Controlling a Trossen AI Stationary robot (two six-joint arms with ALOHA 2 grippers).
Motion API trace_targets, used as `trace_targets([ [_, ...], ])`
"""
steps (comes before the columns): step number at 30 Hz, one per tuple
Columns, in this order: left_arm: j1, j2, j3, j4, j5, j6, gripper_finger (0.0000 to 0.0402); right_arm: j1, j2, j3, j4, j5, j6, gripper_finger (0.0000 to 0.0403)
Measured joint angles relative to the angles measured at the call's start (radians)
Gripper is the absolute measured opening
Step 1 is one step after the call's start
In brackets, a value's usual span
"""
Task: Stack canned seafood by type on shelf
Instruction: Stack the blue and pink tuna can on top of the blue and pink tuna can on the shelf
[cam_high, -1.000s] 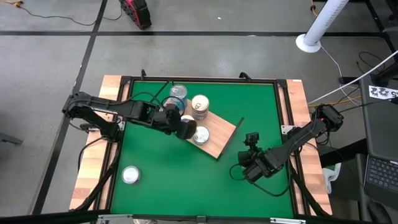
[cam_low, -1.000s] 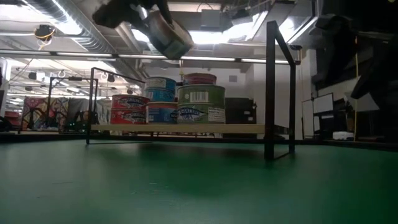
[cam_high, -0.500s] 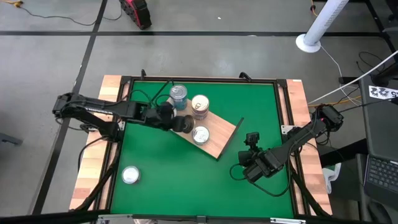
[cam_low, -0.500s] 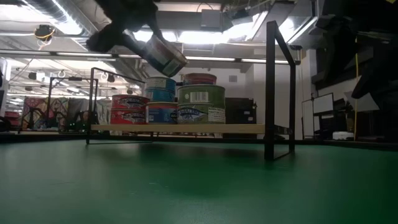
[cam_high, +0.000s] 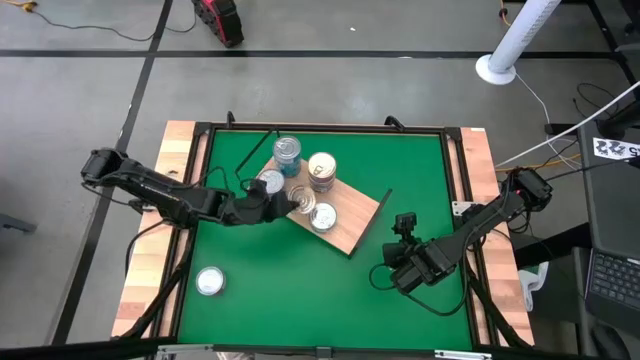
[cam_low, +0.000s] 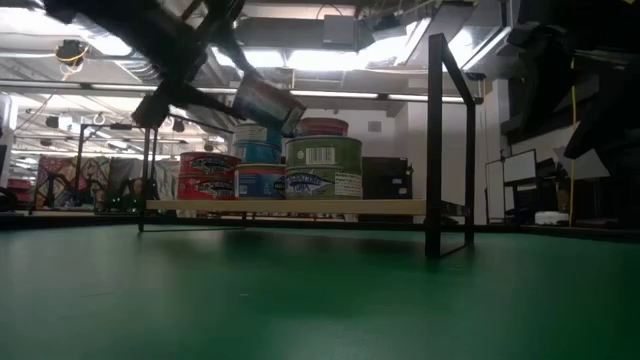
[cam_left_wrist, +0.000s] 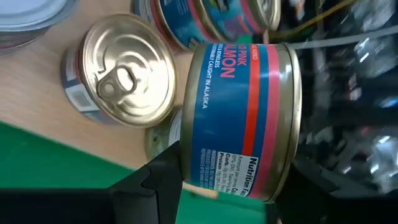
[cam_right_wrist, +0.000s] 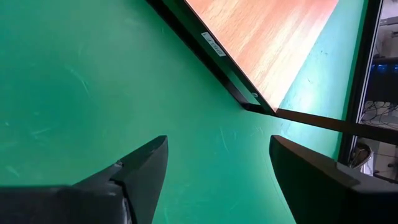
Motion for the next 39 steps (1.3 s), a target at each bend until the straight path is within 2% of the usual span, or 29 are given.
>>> trace_targets([
  [3, -0.036, 0.000, -0.044, 0.042, -0.085, -0.065, 0.0190, 0.000, 0.000, 0.000, 0.002, 0.000, 0.000, 0.0280],
  [10, -0.073, 0.015, -0.096, 0.120, -0.211, -0.161, 0.0190, 0.000, 0.000, 0.000, 0.006, 0.001, 0.000, 0.0280],
  [19, -0.065, 0.112, -0.097, 0.159, -0.237, -0.246, 0.0190, 0.000, 0.000, 0.000, 0.024, 0.001, -0.001, 0.0280],
  [25, -0.058, 0.186, -0.097, 0.248, -0.278, -0.298, 0.0202, 0.000, 0.000, 0.000, 0.025, 0.001, -0.001, 0.0280],
  [39, -0.046, 0.193, -0.097, 0.241, -0.287, -0.319, 0.0216, 0.000, 0.000, 0.000, 0.025, 0.006, -0.001, 0.0280],
])
